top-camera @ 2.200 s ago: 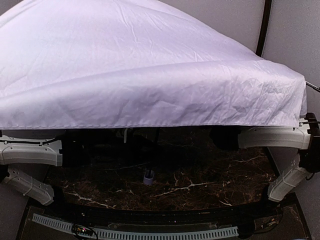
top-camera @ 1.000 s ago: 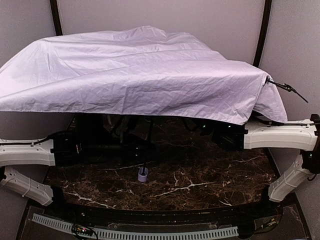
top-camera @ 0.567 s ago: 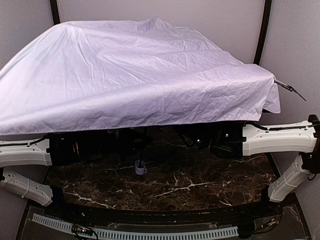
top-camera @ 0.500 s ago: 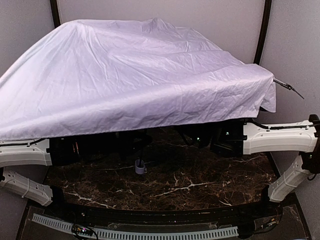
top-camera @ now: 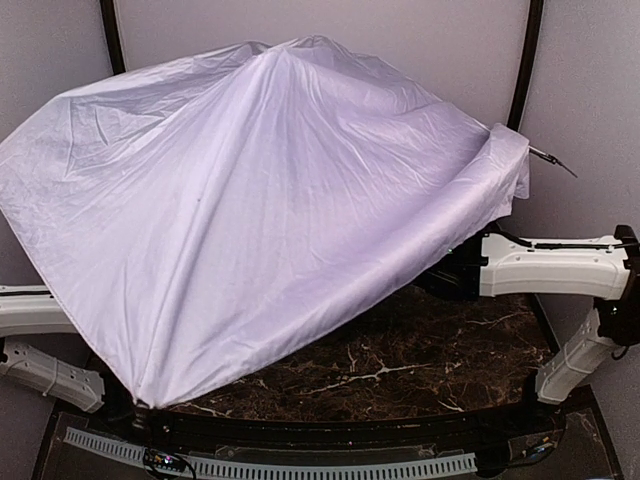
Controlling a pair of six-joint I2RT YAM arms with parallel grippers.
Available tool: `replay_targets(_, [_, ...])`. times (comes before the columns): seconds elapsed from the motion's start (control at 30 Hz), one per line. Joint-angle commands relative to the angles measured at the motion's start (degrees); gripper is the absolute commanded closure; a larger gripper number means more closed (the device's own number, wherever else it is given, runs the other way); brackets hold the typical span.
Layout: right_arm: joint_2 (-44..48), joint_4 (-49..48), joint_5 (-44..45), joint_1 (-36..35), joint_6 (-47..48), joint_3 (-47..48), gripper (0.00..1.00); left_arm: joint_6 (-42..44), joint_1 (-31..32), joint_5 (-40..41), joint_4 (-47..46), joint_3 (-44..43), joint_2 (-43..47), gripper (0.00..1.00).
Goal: Put away the umbrella
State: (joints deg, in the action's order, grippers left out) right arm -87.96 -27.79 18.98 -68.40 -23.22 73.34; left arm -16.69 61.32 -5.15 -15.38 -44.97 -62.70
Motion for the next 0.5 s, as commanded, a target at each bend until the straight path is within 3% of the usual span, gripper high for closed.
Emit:
replay_targets(0.0, [2.3, -11.77, -13.64, 0.72, -2.02, 1.01, 1.0, 0.07, -0.26, 1.69, -6.33, 2.76, 4.28, 0.49])
replay_targets(0.17, [0.3, -13.5, -22.03, 1.26, -3.37, 2.29, 1.0, 0.4, -0.24, -2.6, -4.5, 1.91, 2.92, 0.58])
replay_targets(0.33, [0.57, -11.39, -26.01, 2.42, -4.4, 3.24, 1.0, 0.01, -0.24, -3.31, -3.65, 2.25, 3.13, 1.0])
replay_targets(0.4, [1.61, -10.07, -21.94, 2.48, -3.73, 2.52, 1.0, -0.16, -0.24, -3.43, -3.44, 2.06, 3.34, 1.0])
replay_targets(0.47, [1.83, -6.96, -14.42, 2.35, -3.27, 3.14, 0.79, -1.12, -0.17, -1.92, -2.71, 1.41, 2.95, 1.0])
